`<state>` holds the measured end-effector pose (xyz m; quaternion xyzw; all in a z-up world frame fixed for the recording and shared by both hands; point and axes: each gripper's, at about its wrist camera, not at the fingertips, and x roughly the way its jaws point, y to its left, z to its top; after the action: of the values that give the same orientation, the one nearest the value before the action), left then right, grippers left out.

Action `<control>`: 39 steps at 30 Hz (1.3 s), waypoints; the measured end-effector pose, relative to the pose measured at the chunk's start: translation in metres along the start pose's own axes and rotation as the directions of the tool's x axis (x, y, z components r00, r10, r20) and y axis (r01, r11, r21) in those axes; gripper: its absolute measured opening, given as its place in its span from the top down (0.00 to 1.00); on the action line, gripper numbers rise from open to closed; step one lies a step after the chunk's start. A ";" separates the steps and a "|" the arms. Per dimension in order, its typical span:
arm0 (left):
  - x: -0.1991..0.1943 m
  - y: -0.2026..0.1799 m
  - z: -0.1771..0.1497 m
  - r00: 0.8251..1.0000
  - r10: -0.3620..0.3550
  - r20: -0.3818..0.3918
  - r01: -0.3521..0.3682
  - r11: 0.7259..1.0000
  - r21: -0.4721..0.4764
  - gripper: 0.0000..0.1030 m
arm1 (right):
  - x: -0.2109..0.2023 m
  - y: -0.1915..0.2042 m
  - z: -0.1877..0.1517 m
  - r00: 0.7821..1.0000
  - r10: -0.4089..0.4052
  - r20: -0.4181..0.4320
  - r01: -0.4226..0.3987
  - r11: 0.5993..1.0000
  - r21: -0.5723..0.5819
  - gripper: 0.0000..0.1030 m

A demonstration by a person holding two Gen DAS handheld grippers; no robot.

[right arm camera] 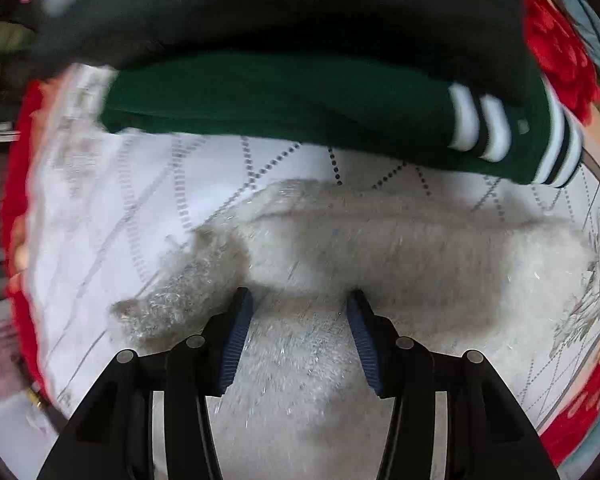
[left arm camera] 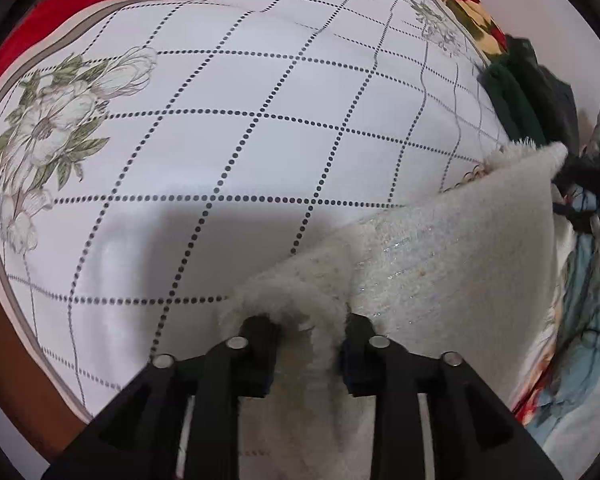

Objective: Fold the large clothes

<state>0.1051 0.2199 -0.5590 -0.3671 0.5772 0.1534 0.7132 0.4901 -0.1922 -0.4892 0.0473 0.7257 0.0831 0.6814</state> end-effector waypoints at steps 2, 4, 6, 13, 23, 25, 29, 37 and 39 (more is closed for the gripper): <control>-0.007 -0.004 0.000 0.999 -0.022 0.032 0.022 1.000 -0.004 0.65 | -0.030 -0.024 -0.016 0.993 0.114 0.035 -0.115 0.993 0.030 0.41; -0.020 -0.007 -0.001 0.998 -0.025 0.065 0.024 1.000 0.014 0.58 | -0.053 -0.053 -0.033 0.982 0.172 0.083 -0.179 0.981 0.080 0.28; -0.029 -0.010 -0.001 0.994 -0.025 0.104 0.022 0.999 0.027 0.34 | -0.070 -0.094 -0.053 0.970 0.199 0.138 -0.218 0.965 0.143 0.28; -0.023 -0.029 -0.002 0.990 0.038 0.139 -0.043 0.999 0.032 0.10 | 0.011 -0.212 -0.076 0.908 0.388 0.161 -0.420 0.845 0.330 0.28; -0.022 -0.081 -0.018 0.982 0.097 0.164 -0.116 0.987 0.111 0.10 | 0.039 -0.236 -0.107 0.745 0.577 0.334 -0.667 0.657 0.351 0.76; -0.024 -0.096 -0.026 0.980 0.108 0.166 -0.134 0.979 0.151 0.10 | 0.026 -0.246 -0.133 0.742 0.554 0.378 -0.670 0.624 0.402 0.77; -0.026 -0.118 -0.041 0.981 0.122 0.152 -0.154 0.963 0.222 0.10 | 0.000 -0.276 -0.226 0.782 0.486 0.391 -0.623 0.569 0.537 0.77; -0.016 -0.151 -0.079 0.978 0.143 0.154 -0.183 0.940 0.288 0.10 | -0.017 -0.327 -0.344 0.956 0.280 0.085 -0.270 0.732 0.626 0.61; -0.008 -0.161 -0.084 0.986 0.112 0.123 -0.143 0.948 0.283 0.10 | -0.045 -0.326 -0.343 0.967 0.225 0.115 -0.249 0.771 0.586 0.60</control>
<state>0.1463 0.0528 -0.5016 -0.2114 0.5777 0.1317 0.7774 0.1657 -0.5402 -0.4856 0.3515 0.6899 -0.0646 0.6295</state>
